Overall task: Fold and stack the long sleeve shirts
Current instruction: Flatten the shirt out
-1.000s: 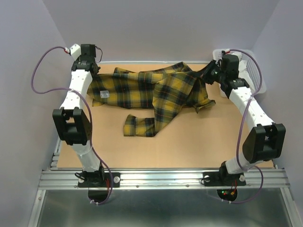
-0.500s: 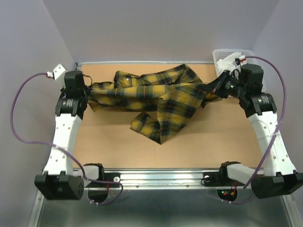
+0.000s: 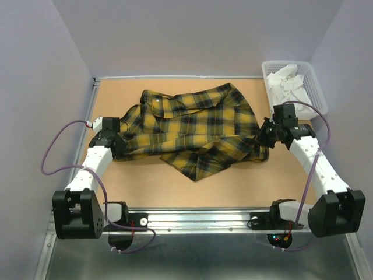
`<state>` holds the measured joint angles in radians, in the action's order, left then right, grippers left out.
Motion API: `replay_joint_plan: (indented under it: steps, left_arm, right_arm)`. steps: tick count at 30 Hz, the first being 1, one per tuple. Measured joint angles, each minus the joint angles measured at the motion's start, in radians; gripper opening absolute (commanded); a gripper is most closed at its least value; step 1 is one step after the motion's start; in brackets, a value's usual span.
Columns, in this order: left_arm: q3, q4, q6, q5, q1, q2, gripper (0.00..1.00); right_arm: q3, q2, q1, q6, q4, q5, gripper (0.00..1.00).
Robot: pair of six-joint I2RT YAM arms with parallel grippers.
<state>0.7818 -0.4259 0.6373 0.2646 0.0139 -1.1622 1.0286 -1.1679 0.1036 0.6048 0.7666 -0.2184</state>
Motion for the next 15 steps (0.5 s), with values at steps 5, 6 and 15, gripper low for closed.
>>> replay_joint_plan:
  steps: [5,6,15]
  left_arm:
    - [-0.005,0.064,0.001,-0.019,0.001,-0.079,0.0]
    - [-0.005,0.073,0.002,-0.024,0.002,-0.089,0.0]
    - [-0.071,0.066,0.01,-0.026,0.006,-0.069,0.0]
  right_arm:
    - [-0.026,-0.119,-0.001,-0.034,-0.056,0.091,0.02]
    - [-0.027,-0.138,-0.001,-0.042,-0.068,0.101,0.05]
    - [-0.121,-0.137,0.0,-0.123,-0.048,0.141,0.18]
